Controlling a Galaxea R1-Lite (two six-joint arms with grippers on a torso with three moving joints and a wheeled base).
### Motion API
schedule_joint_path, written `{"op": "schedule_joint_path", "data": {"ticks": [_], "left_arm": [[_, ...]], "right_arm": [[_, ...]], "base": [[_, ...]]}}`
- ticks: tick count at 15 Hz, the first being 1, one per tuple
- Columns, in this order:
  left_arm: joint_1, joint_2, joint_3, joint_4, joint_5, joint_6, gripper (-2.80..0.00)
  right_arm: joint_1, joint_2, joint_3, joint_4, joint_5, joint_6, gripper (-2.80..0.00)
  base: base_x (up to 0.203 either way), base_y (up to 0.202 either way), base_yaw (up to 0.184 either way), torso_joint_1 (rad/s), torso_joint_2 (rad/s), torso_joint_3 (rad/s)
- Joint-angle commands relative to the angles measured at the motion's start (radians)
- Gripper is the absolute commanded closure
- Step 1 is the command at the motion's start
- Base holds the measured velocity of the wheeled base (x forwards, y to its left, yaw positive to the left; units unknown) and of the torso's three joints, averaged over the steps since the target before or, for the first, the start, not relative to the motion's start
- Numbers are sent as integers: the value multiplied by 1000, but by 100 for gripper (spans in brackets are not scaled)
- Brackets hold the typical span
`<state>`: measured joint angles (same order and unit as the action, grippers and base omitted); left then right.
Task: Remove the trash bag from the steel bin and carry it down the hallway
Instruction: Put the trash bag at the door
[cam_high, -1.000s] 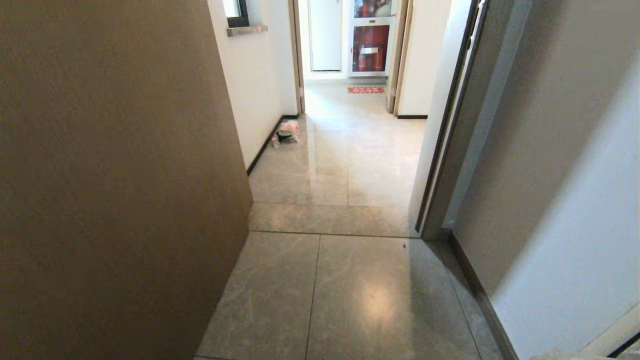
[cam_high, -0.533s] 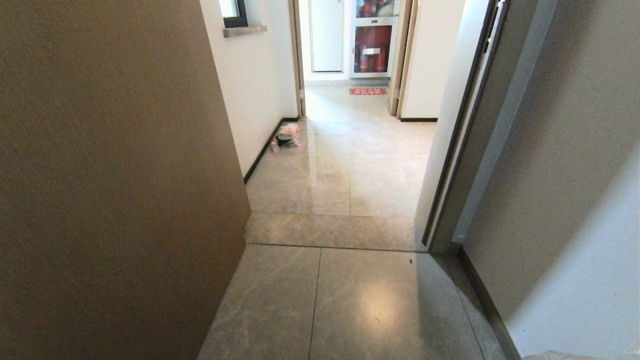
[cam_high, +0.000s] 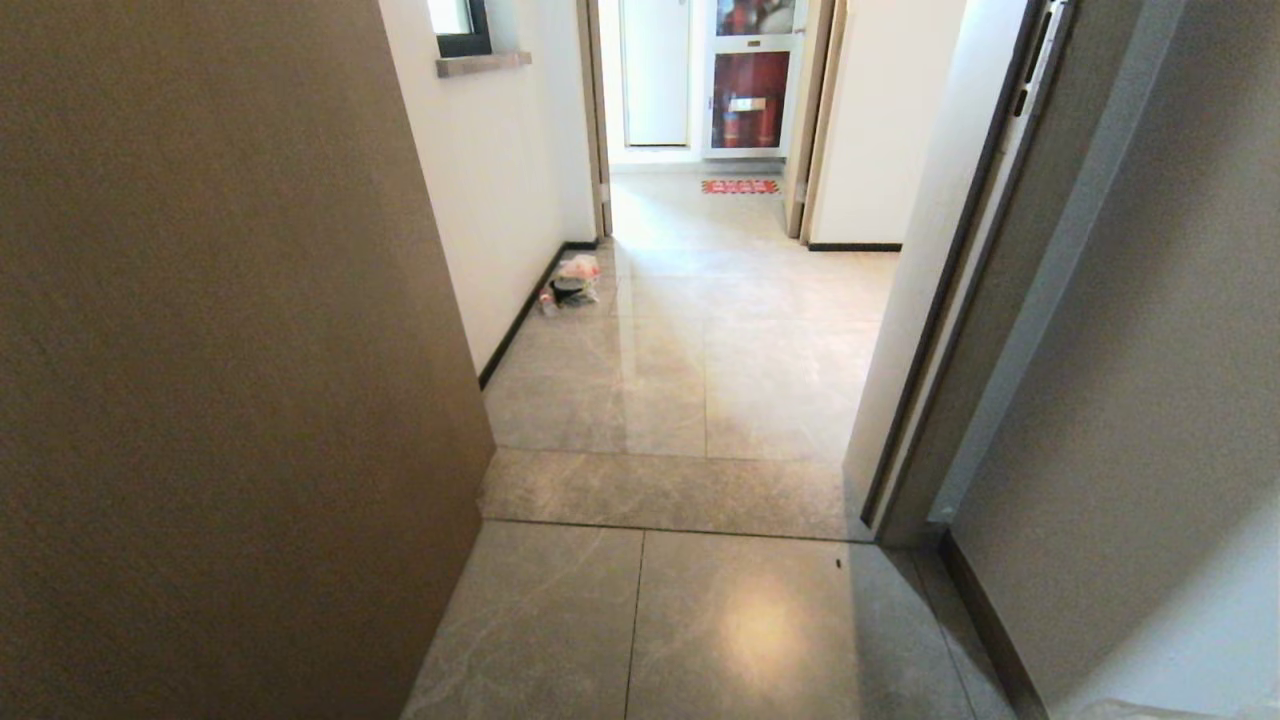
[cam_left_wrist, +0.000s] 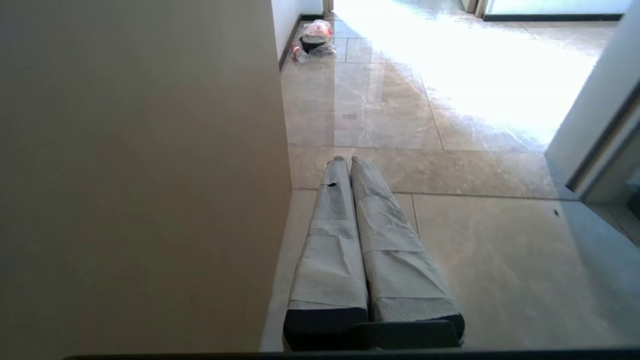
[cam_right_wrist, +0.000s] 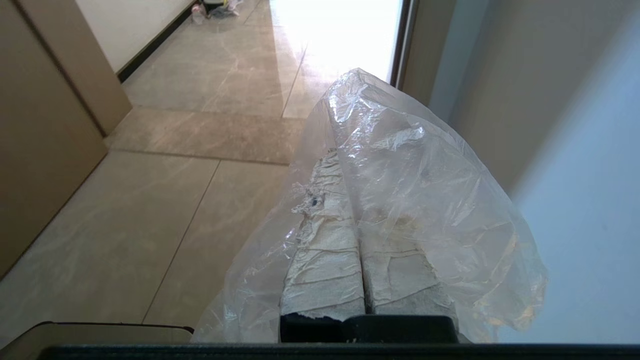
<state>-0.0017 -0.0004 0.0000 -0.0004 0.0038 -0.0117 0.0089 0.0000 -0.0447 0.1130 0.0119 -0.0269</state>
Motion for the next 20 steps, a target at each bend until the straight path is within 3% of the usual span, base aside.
{"op": "schedule_joint_path", "data": {"ticks": [1, 20], "left_arm": [[0, 0, 2, -1, 1, -1, 0], [0, 0, 0, 2, 1, 1, 0]], "right_arm": [[0, 2, 0, 1, 0, -1, 0], [0, 2, 0, 1, 0, -1, 0]], "base": [[194, 0, 0, 5, 1, 1], [192, 0, 1, 4, 1, 3]]}}
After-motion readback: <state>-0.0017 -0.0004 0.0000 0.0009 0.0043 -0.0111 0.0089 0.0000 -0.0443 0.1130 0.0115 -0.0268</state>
